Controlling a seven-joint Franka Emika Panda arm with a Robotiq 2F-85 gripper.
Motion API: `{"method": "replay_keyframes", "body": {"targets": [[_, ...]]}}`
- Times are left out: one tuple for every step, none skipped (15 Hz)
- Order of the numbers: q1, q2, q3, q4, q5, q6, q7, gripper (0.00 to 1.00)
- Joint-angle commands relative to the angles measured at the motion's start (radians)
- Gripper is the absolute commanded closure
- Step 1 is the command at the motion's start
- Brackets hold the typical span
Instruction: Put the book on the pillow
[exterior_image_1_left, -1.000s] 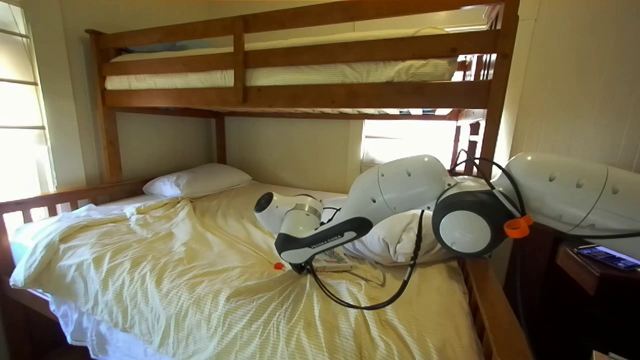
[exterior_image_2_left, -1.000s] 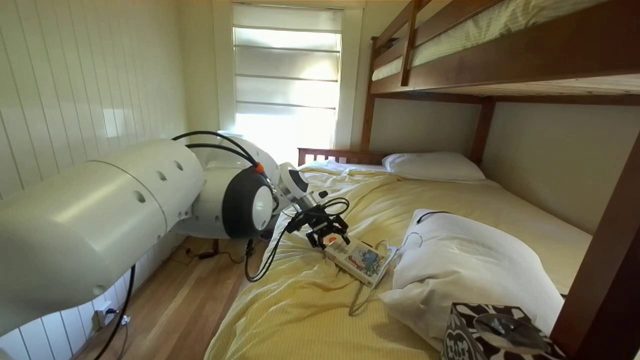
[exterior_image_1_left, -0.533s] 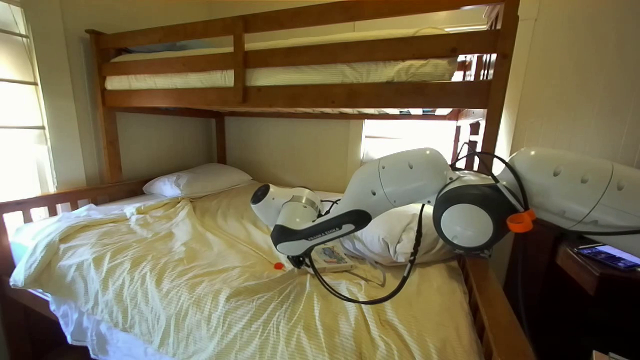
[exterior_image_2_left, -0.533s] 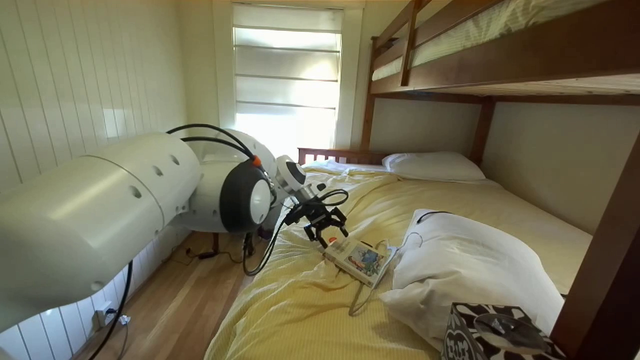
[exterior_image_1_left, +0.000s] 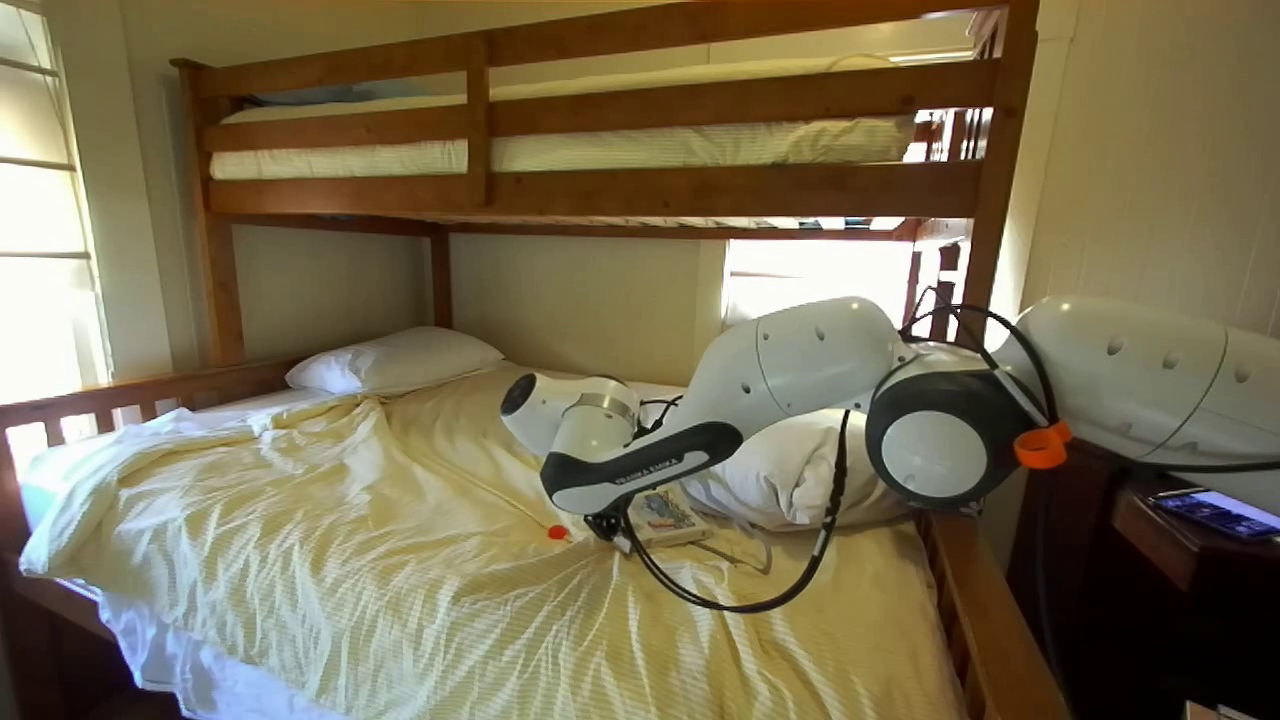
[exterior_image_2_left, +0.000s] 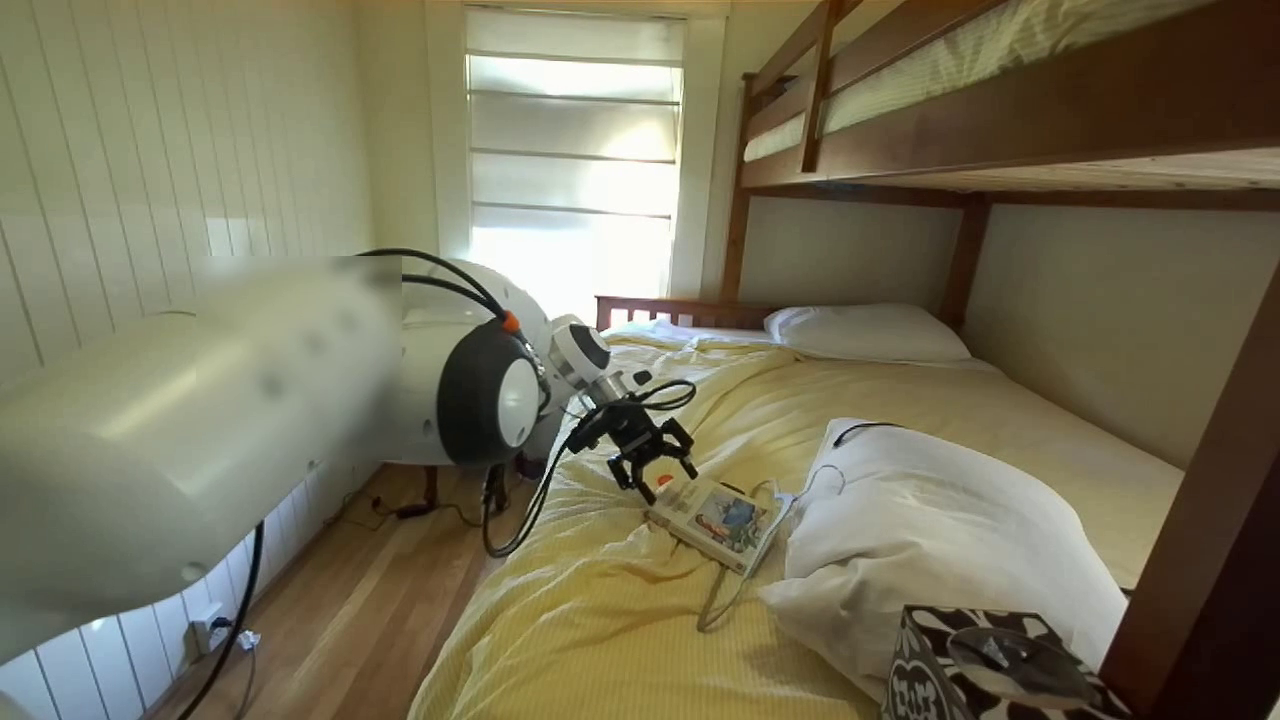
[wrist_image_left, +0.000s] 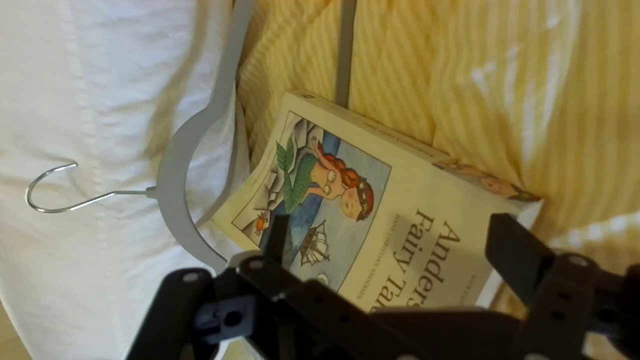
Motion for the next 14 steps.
{"method": "replay_keyframes", "body": {"targets": [[0.020, -0.002, 0.012, 0.010, -0.001, 0.011, -0.018, 0.00], [0.023, 0.001, 0.016, 0.013, -0.002, 0.020, -0.029, 0.00], [0.026, 0.006, 0.017, 0.015, -0.003, 0.026, -0.045, 0.00], [0.026, 0.014, 0.015, 0.017, -0.011, 0.046, -0.073, 0.00], [0.026, 0.021, 0.010, 0.022, -0.016, 0.052, -0.092, 0.00], [0.032, 0.002, 0.009, 0.000, 0.000, 0.031, -0.044, 0.00], [0.031, 0.004, 0.009, 0.000, -0.001, 0.036, -0.057, 0.00], [0.030, 0.005, 0.009, 0.000, -0.001, 0.040, -0.064, 0.00], [0.027, 0.007, 0.014, 0.001, 0.001, 0.031, -0.098, 0.00], [0.018, 0.006, 0.025, 0.003, 0.007, 0.030, -0.152, 0.00], [0.008, 0.002, 0.035, 0.001, 0.011, 0.035, -0.205, 0.00], [0.006, 0.006, 0.034, 0.008, 0.013, 0.025, -0.230, 0.00], [0.004, 0.011, 0.031, 0.013, 0.012, 0.018, -0.249, 0.00], [0.001, 0.013, 0.031, 0.016, 0.012, 0.016, -0.270, 0.00]]}}
